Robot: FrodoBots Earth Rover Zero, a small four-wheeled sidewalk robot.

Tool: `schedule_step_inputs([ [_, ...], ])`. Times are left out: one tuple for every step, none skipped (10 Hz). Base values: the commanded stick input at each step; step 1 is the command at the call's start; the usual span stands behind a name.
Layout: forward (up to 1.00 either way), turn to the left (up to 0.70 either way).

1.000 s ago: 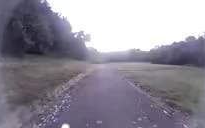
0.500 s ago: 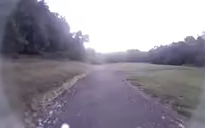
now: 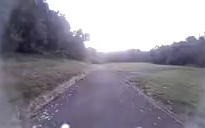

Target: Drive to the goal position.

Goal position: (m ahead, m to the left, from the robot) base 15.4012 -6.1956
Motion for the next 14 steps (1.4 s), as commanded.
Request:
schedule_step_inputs([
  [0.7,0.0],
  [0.7,0.0],
  [0.7,0.0],
  [0.7,0.0],
  [0.7,0.0],
  [0.7,0.0],
  [0.7,0.0],
  [0.7,0.0],
  [0.7,0.0],
  [0.7,0.0],
  [0.7,0.0],
  [0.7,0.0],
  [0.7,0.0],
  [0.7,0.0],
])
